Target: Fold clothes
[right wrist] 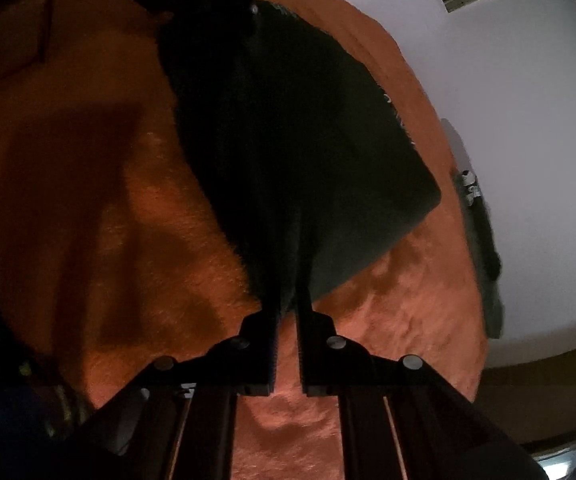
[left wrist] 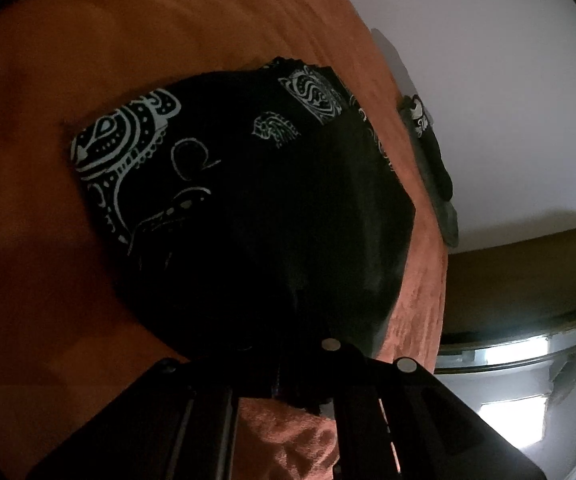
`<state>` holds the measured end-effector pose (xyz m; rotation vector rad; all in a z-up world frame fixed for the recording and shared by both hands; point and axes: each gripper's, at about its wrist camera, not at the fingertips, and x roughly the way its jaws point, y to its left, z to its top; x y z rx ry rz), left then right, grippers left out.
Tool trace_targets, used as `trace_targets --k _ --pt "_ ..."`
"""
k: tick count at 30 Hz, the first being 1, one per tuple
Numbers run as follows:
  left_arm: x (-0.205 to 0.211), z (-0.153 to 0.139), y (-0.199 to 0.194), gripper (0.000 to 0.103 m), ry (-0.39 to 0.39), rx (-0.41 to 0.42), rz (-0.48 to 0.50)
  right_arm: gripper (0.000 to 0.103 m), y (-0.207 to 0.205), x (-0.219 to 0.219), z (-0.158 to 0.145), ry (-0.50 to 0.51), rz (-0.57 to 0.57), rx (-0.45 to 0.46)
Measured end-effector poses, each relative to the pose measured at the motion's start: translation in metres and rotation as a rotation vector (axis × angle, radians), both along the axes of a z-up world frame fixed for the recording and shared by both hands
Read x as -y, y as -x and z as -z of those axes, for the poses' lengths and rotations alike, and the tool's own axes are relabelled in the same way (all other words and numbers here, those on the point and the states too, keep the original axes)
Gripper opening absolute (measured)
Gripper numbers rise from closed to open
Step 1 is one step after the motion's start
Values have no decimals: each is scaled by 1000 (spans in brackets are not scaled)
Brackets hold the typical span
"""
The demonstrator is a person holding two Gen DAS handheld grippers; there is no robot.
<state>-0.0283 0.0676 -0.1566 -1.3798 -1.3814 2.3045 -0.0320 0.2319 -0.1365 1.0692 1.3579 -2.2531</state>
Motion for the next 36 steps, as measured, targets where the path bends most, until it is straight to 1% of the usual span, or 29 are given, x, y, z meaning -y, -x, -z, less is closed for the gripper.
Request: trace_targets --k 3,5,7,9,11,12,13,14,15,16,18,19,21,22,23,24,25,26,27,28,30,31,32,35,36 --pt "7 -3 -5 7 -12 -6 10 7 -1 -5 -17 43 11 2" --pt "14 -7 -9 7 -23 -13 15 7 -3 -10 -33 90 24 21" --pt "23 -13 -13 7 -17 -21 16 7 -3 -14 -47 136 35 33" --pt "34 -20 -18 8 0 -14 14 7 -3 -21 -60 210 59 47" --pt "43 -21 -20 10 15 27 34 7 4 -31 -76 322 106 73" --pt "48 -20 -20 10 23 65 55 7 10 -36 -84 389 136 98" --pt "57 -21 -21 10 17 79 61 7 18 -42 -88 465 169 135" --pt "68 -24 -24 10 -1 73 54 7 26 -49 -93 541 202 171" --pt "76 -27 -26 10 -13 64 47 7 35 -56 -96 625 236 219" --pt "81 -33 -27 10 -15 46 42 7 45 -61 -95 710 268 283" --pt "85 -48 -26 11 -24 -6 44 7 57 -61 -89 849 315 415" --pt "82 -54 -24 16 -37 -37 62 7 62 -61 -85 899 331 466" --pt "63 -58 -12 22 -76 -80 131 7 71 -54 -74 926 334 515" --pt "52 -55 -6 24 -83 -82 163 7 70 -48 -65 912 329 532" --pt "38 -46 1 24 -66 -64 190 7 70 -43 -56 884 332 542" --pt "25 -35 5 24 -29 -27 204 7 68 -40 -47 835 346 541" --pt "19 -22 8 24 20 29 210 6 67 -40 -37 792 367 541" --pt "17 -5 8 22 77 100 206 0 68 -46 -29 775 402 545" --pt "22 7 3 10 103 147 187 0 68 -56 -25 789 443 556" --pt "34 12 -7 5 99 162 154 0 67 -66 -22 806 481 568" --pt "64 13 -29 5 90 173 82 0 65 -81 -26 843 527 592" --pt "77 9 -36 5 102 177 54 0 64 -84 -30 850 528 599" --pt "91 5 -43 6 105 182 29 0 64 -83 -35 849 512 597" --pt "116 -8 -52 6 57 172 16 1 65 -73 -57 874 429 557" --pt "117 -13 -53 11 45 164 22 1 68 -68 -61 889 411 551"
